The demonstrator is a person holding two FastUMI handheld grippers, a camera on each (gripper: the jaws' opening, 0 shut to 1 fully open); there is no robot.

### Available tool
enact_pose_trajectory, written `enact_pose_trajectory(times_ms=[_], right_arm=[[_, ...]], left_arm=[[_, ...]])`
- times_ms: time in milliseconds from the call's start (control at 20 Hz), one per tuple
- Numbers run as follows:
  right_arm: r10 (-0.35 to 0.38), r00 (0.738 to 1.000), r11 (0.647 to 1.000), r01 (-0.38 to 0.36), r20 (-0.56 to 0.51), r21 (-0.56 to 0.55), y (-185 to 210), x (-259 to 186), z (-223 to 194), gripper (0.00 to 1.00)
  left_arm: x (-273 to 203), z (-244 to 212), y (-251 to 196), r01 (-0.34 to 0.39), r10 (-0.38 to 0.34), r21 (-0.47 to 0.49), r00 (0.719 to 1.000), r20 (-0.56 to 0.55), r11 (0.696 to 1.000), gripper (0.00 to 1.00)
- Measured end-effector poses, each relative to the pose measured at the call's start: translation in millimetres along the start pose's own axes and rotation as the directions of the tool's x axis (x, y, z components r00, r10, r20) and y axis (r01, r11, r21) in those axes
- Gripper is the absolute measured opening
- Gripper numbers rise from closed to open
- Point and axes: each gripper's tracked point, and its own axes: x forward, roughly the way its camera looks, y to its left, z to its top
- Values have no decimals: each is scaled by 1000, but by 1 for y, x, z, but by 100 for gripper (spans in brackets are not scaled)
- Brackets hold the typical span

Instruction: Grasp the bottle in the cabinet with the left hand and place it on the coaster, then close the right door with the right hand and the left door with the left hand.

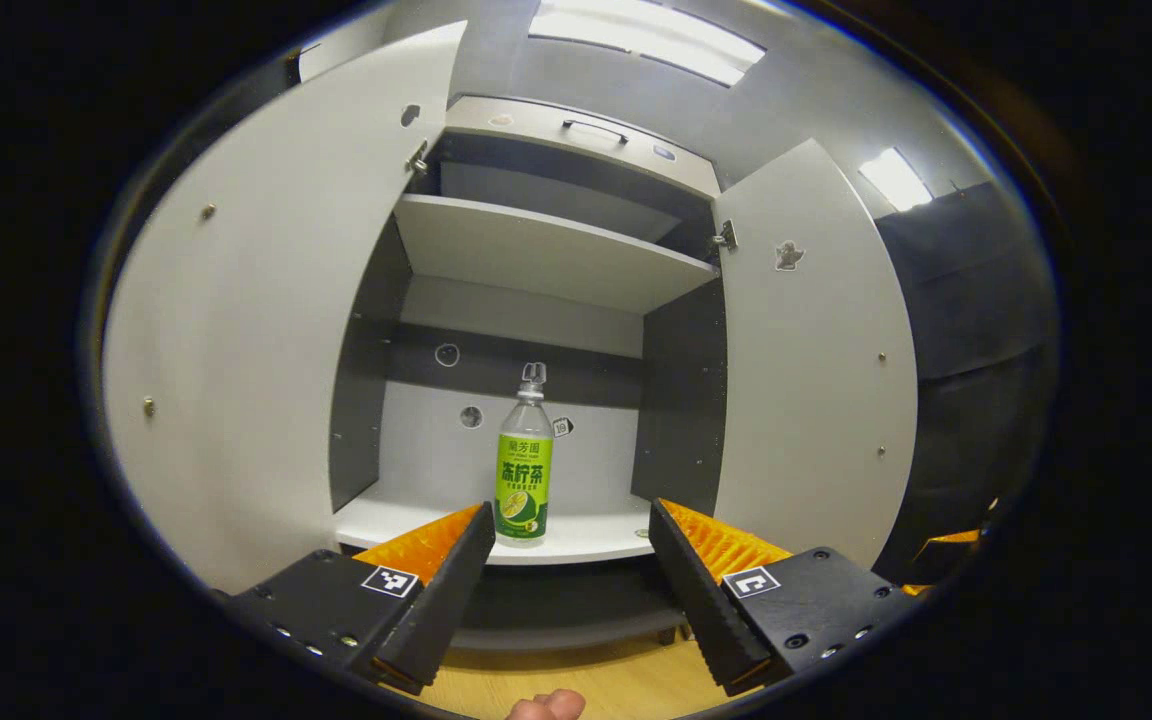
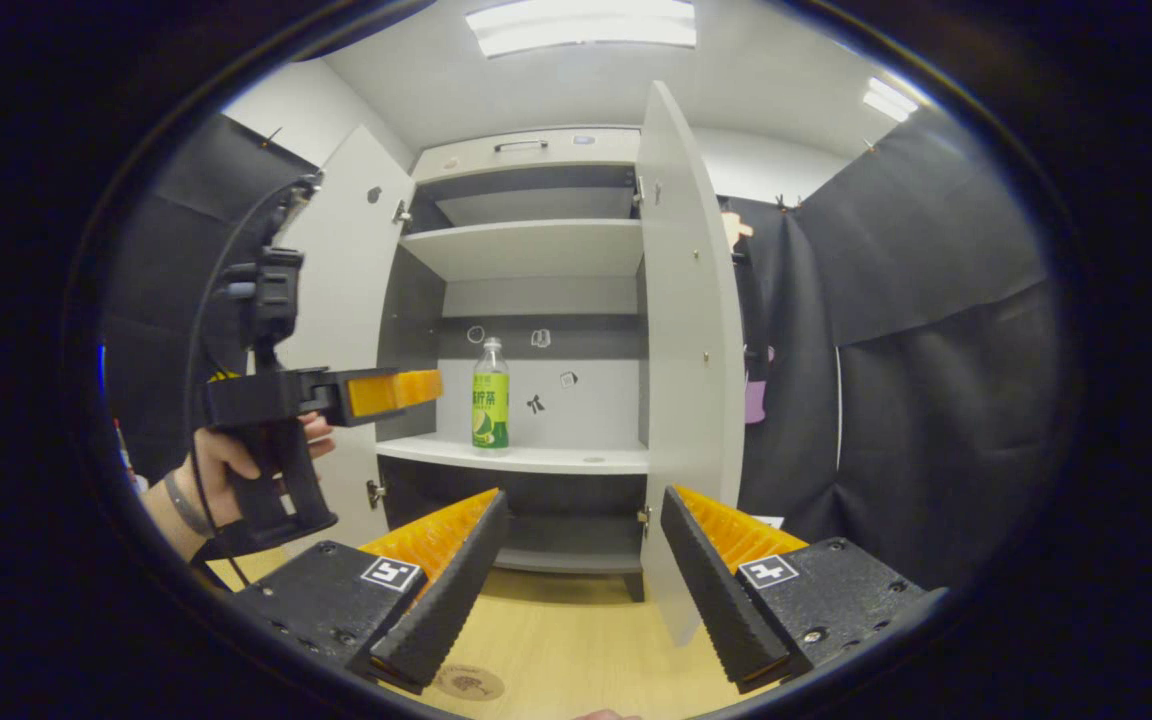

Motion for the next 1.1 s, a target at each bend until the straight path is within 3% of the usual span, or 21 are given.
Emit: enact_pose_trajectory(times_ms=[50,250,450,750,1000,1100], right_arm=[[-6,1000,1000,6,-4,0,-2,0,-2,100],[-25,999,1000,25,-23,8,-7,4,-7,100],[-40,998,999,41,-39,9,-11,9,-11,100],[-55,997,998,55,-56,1,-16,12,-14,99],[-63,996,998,63,-66,-1,-18,14,-15,100],[-65,996,998,65,-63,1,-18,14,-15,100]], left_arm=[[16,0,4,0,0,-2,1000,-5,1000,95],[78,-8,29,-67,69,76,997,-20,995,94],[123,-23,52,-126,131,96,990,-49,987,95],[162,-24,71,-186,189,100,982,-21,977,95],[176,-24,79,-190,192,58,981,-36,980,95],[177,-21,79,-186,188,47,981,-41,982,86]])
